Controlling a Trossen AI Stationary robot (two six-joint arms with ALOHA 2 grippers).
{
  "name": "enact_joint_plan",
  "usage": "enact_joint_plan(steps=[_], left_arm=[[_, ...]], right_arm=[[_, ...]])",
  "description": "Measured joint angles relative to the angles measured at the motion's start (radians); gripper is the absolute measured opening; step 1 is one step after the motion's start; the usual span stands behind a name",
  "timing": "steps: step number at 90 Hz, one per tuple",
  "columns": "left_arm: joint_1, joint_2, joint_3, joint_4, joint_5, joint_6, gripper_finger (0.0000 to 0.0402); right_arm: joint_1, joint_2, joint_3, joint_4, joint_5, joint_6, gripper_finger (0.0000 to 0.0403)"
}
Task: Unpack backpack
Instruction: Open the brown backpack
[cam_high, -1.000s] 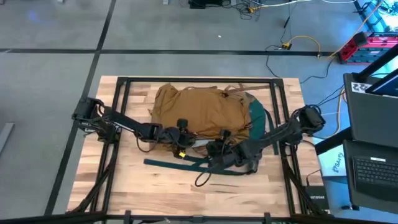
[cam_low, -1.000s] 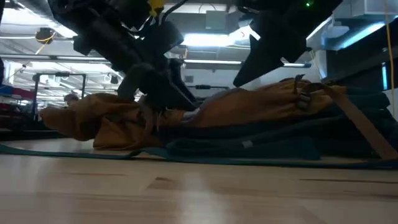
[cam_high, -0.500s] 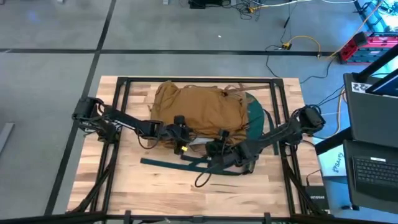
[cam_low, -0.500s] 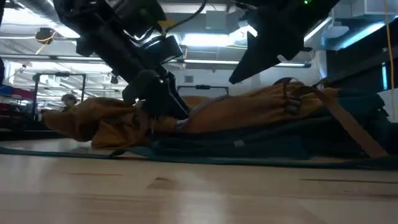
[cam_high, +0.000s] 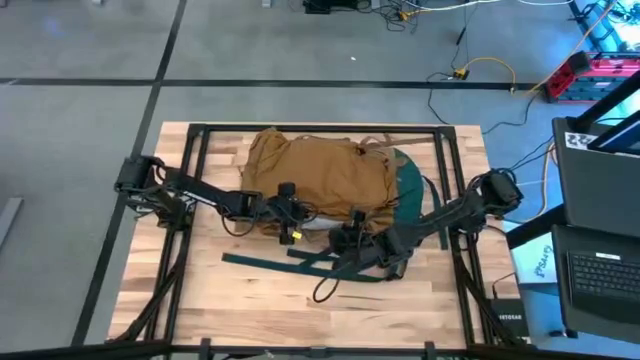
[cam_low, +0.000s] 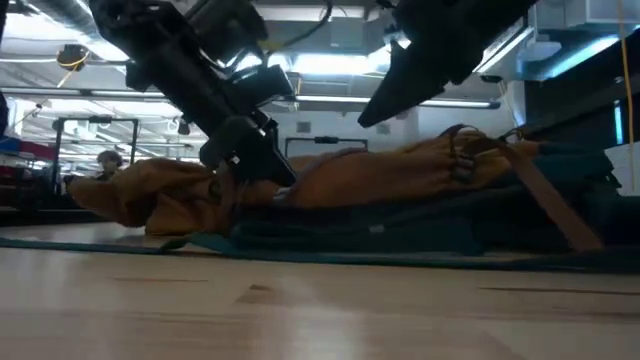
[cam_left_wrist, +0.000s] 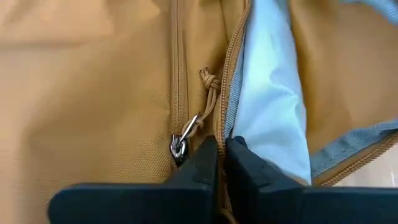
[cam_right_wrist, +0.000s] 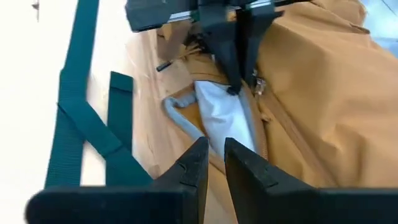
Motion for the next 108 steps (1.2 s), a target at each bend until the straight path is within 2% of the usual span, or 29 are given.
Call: enact_joint_plan(steps=[13,24,55,89,108], left_arm=[[-0.041,-0.062,0.019,0.010,-0.078,0.057,0.0002],[-0.071,-0.120,0.020,0.020,-0.099,0.092,0.0001],[-0.132,-0.207,0.020,0.020,-0.245,0.174,0.0000],[-0.136,-0.263,0.022,-0.040,-0.302,0.185,0.0000],[-0.155,-0.263,0.023,-0.141,-0.334,0.123,0.0000]], right_arm=[[-0.002,0.014,0.000,0.022,-0.011,-0.005,0.0040],[-0.011,0.038,0.000,0.026,-0.012,-0.006,0.0040],[-0.041,0.138,0.000,0.032,-0.046,-0.004,0.0040],[-0.032,0.149,0.001,0.033,-0.035,-0.006,0.0040],[0.019,0.109,0.002,-0.046,0.069,-0.023,0.0040]])
